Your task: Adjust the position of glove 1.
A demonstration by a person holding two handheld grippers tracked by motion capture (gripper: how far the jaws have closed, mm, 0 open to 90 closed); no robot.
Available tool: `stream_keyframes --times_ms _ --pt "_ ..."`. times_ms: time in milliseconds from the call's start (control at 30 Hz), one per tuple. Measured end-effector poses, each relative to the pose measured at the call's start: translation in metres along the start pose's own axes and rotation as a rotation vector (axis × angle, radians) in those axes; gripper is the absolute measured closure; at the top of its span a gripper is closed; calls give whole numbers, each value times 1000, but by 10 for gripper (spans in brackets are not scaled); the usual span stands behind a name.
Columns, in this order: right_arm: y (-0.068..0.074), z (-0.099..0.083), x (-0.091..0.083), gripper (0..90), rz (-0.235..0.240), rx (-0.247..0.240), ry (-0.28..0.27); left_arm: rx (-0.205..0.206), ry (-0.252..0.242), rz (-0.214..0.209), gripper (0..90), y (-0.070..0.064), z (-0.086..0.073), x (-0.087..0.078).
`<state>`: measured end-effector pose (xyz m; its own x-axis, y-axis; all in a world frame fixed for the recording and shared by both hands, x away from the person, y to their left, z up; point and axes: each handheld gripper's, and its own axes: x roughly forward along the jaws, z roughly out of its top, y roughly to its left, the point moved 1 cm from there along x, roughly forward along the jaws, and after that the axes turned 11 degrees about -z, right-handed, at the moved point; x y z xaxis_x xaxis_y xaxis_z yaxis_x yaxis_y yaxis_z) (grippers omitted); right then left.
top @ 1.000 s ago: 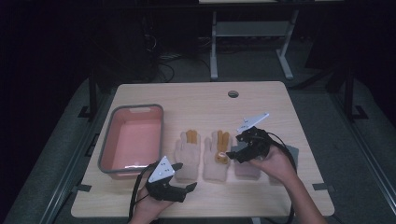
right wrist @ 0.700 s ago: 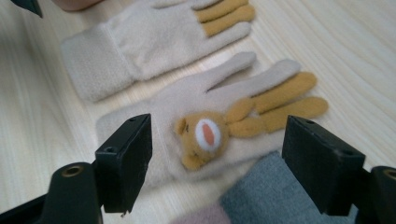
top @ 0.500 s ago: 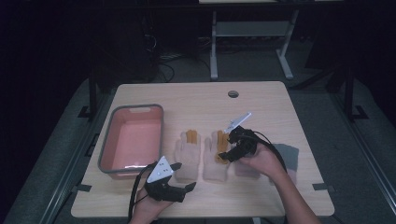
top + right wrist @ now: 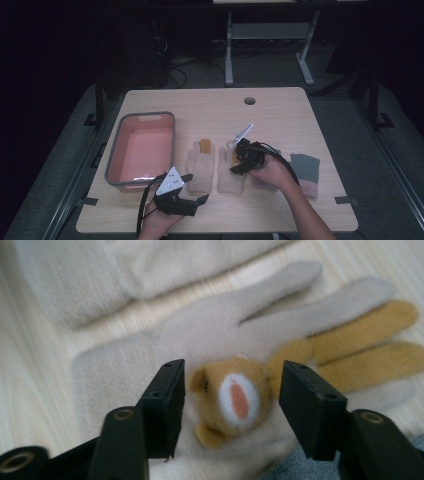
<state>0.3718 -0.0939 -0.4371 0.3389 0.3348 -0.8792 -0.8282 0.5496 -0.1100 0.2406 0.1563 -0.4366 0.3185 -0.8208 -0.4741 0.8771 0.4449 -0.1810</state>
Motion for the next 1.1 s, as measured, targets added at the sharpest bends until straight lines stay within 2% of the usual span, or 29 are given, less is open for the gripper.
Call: stream_keyframes --times_ms 133,233,433,667,833,1000,1100 --pt "1 -1 6 500 4 -4 21 -1 -4 2 166 0 0 0" --pt "3 -1 9 521 -10 -17 36 1 -4 3 166 0 0 0" --pt "3 -7 11 563 -18 9 19 0 2 4 166 -1 0 0" --pt "5 -6 8 630 -45 -23 19 -14 -15 7 166 1 0 -4" --pt "4 -7 5 665 -38 -5 20 -22 -14 12 166 4 -1 -5" --pt "6 -7 2 679 -41 -23 13 -16 -18 16 166 4 -1 -7" --pt "7 -7 -1 688 -18 -31 -9 -25 -24 21 166 6 -1 -9"
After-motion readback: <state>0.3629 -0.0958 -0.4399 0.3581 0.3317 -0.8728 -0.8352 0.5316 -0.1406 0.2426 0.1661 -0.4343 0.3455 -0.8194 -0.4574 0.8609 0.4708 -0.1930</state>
